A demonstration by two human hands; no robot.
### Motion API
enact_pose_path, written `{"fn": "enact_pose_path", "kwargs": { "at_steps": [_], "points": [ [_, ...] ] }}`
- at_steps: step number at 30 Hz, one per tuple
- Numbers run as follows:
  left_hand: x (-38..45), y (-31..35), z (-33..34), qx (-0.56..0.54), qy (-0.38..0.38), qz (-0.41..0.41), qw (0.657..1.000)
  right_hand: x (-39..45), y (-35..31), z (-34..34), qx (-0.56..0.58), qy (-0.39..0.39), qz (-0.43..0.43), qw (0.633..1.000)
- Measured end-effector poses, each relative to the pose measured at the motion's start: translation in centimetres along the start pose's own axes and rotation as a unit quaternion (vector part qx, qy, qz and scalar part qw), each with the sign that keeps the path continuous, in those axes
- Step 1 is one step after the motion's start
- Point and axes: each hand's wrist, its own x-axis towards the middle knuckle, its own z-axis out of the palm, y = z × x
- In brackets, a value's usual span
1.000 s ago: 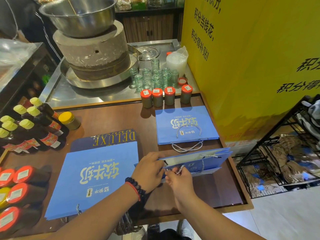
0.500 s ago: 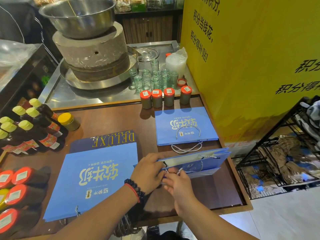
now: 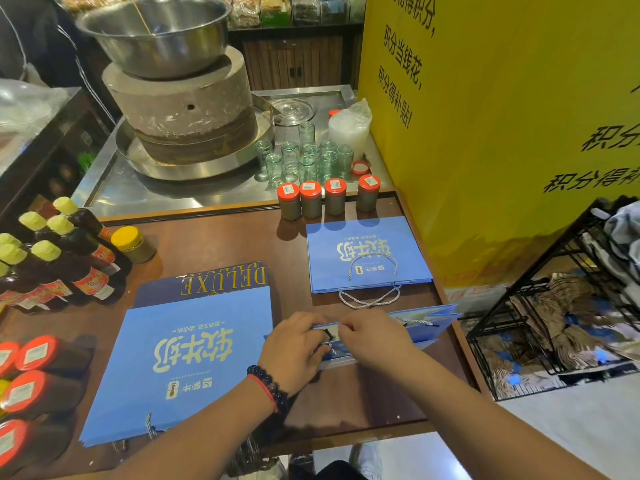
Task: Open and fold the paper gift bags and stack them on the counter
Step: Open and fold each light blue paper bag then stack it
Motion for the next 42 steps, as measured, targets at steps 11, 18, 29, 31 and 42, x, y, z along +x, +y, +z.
{"fn": "enact_pose_path", "kwargs": {
  "at_steps": [11,18,29,31,42],
  "points": [
    [-0.8,0.1,0.3,-0.002,-0.001,-0.003,1.0,1.6,-1.0,1.1,0.05,-0.085,0.068,0.993],
    [-0.6,-0.6,0.6,0.01,0.007,-0.007,1.0,1.9,0.5,1.7,0.15,0.03,0.067,0.986],
    [0.1,-0.5,-0.2,-0.054,0.015,-0.003,0.998,-3.3,2.1,5.1,0.181,0.213,-0.021,0.96],
    [0.1,-0.5,-0.3,-0.061,0.011,-0.005,0.998,-3.7,1.8,6.4,0.125,0.098,0.005,0.987],
    [0.4,-0.6,-0.1,-0.047,0.028,-0.007,0.998,-2.0,3.4,9.2,0.181,-0.097,-0.026,0.978]
  ]
}}
